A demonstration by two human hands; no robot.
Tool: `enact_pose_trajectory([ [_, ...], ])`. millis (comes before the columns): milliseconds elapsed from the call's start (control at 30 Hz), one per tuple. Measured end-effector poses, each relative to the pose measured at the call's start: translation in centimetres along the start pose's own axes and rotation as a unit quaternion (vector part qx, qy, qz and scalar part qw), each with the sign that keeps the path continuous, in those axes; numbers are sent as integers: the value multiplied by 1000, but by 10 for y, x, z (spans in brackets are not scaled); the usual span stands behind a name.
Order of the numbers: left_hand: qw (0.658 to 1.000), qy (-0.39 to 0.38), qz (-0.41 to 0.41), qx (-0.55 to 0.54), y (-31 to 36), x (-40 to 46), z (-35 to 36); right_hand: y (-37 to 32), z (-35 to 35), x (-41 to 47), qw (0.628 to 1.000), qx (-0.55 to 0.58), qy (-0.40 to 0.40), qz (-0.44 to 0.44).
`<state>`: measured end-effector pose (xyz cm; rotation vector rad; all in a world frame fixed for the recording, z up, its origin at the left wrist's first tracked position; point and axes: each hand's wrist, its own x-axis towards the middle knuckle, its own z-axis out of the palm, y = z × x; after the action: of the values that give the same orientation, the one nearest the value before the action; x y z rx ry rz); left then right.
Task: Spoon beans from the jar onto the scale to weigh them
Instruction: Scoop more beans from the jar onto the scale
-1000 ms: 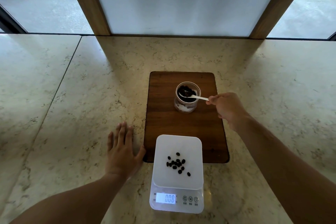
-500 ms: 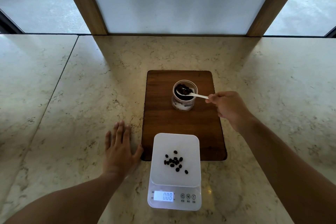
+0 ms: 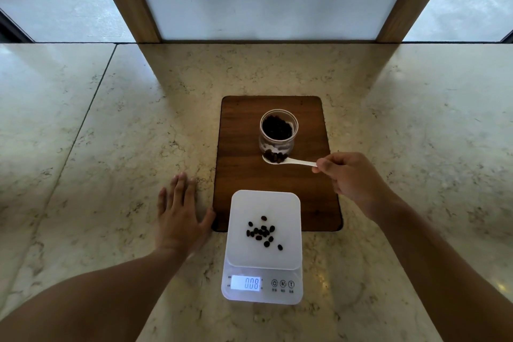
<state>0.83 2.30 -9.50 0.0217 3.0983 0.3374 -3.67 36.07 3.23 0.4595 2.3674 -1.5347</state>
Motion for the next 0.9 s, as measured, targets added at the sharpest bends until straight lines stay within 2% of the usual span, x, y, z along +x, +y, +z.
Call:
enact_pose_trajectory([
  [200, 1000, 8, 0, -1, 0, 0, 1, 24, 7, -17, 999, -43, -14, -23],
  [467, 1000, 13, -9, -10, 1, -1, 1, 57, 24, -33, 999, -23, -46, -7],
  [900, 1000, 20, -6, -5, -1, -1, 4, 71, 33, -47, 994, -71, -6, -79],
])
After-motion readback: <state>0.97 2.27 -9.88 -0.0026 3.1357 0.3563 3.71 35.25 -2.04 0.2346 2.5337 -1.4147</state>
